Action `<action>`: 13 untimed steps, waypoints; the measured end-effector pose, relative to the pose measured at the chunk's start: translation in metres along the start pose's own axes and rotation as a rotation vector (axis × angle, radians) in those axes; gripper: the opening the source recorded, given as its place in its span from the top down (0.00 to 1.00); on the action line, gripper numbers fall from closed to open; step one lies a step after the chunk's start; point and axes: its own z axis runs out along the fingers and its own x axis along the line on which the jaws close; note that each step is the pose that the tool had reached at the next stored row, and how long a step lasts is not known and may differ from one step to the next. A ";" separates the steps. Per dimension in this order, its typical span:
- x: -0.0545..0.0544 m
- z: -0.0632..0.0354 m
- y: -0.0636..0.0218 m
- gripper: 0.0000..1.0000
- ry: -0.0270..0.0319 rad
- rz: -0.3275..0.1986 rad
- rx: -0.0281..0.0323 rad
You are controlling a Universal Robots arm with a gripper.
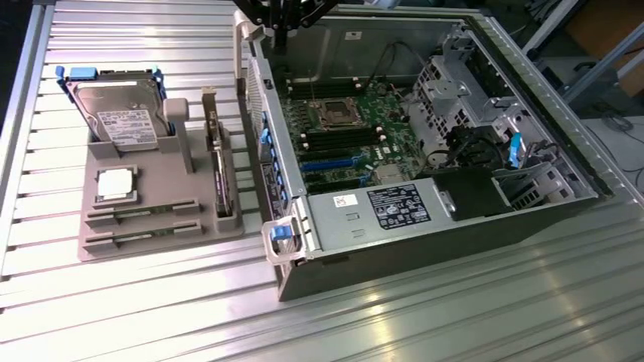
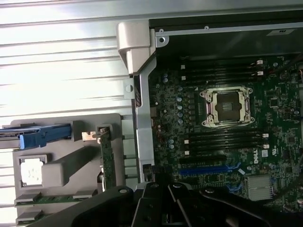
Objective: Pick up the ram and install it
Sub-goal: 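Reach for the ram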
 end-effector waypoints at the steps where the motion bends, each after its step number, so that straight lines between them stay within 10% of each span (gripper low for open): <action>1: 0.002 -0.0001 -0.0002 0.89 0.0001 0.000 0.0001; 13: 0.017 -0.0004 -0.0013 0.89 -0.0001 0.000 -0.0001</action>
